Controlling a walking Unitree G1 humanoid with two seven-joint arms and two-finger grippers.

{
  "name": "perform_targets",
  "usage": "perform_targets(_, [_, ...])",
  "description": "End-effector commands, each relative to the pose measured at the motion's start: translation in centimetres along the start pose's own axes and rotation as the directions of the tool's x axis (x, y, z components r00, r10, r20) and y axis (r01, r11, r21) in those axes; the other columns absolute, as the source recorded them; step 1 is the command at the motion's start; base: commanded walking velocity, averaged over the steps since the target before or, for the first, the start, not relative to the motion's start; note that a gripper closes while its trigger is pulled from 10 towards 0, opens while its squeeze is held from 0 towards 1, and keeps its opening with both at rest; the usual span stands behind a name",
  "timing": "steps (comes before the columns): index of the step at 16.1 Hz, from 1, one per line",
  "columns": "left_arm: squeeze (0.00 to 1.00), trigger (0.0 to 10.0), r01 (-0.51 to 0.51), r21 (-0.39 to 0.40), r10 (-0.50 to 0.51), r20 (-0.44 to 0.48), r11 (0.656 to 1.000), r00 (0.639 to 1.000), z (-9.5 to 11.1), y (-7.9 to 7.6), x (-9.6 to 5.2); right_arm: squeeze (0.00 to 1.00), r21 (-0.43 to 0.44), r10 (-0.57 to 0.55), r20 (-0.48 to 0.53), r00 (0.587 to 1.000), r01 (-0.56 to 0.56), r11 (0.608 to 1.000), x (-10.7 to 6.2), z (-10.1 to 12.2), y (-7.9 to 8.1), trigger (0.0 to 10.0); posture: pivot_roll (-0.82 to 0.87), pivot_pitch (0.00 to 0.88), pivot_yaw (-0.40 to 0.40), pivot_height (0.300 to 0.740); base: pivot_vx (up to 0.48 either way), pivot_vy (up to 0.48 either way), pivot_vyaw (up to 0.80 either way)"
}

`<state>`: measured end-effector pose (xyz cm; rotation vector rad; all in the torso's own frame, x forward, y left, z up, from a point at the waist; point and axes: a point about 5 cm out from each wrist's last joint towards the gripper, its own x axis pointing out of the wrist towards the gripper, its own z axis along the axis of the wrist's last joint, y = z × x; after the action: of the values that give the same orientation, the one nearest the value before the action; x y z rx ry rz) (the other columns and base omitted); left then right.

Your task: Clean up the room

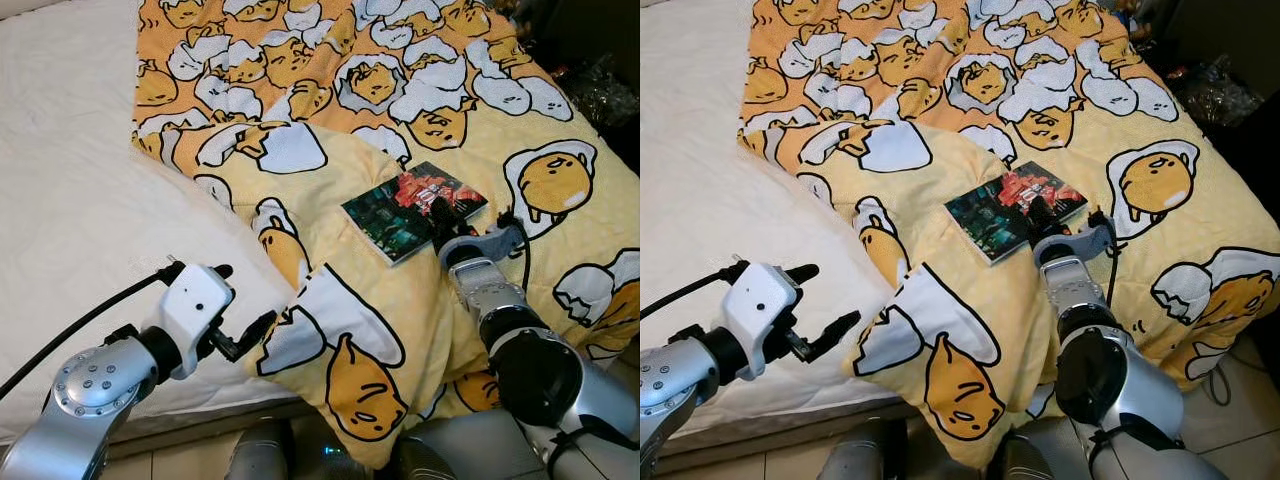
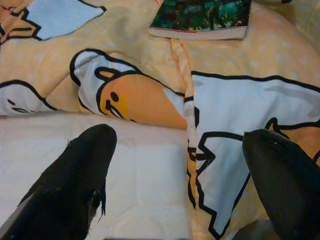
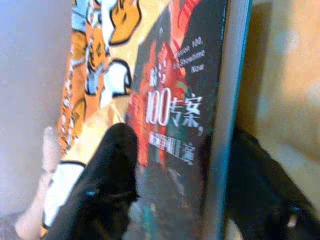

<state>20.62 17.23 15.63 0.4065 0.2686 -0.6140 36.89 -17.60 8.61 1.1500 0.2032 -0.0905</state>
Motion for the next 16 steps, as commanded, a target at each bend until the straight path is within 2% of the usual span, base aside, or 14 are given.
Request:
perform_targets(1, [0.97, 10.0, 0.002, -0.002, -0.002, -0.01, 1.0, 1.0, -0.1, 0.1, -0.4, 0.0, -0.012, -0.011, -0.045, 0.999, 0.011, 1.0, 0.0, -1.0, 0.1, 0.0, 0.43, 0.227, 0.043, 0.74, 0.0, 0.0, 0.0])
perform_targets(8, [0.97, 10.0, -0.001, -0.008, 0.0, -0.027, 1.0, 1.0, -0.8, 0.4, -1.2, 0.0, -0.021, -0.01, -0.081, 0.997, 0.008, 1.0, 0.0, -1.7, 0.1, 0.0, 0.43, 0.219, 0.035, 0.74, 0.0, 0.0, 0.0])
perform_targets(12, [0.97, 10.0, 0.004, -0.007, -0.004, -0.027, 1.0, 1.0, -1.0, 0.3, -0.8, 0.0, -0.014, -0.007, -0.065, 0.998, 0.006, 1.0, 0.0, -1.3, 0.1, 0.0, 0.42, 0.201, 0.03, 0.74, 0.0, 0.0, 0.0])
perform_targets(16, [0.97, 10.0, -0.02, -0.021, 0.02, 0.011, 1.0, 1.0, -1.3, 0.4, 0.3, 0.0, -0.017, 0.039, -0.044, 0.998, -0.04, 0.999, 0.2, -0.6, 0.6, 0.0, 0.36, 0.114, -0.003, 0.74, 0.0, 0.0, 0.0])
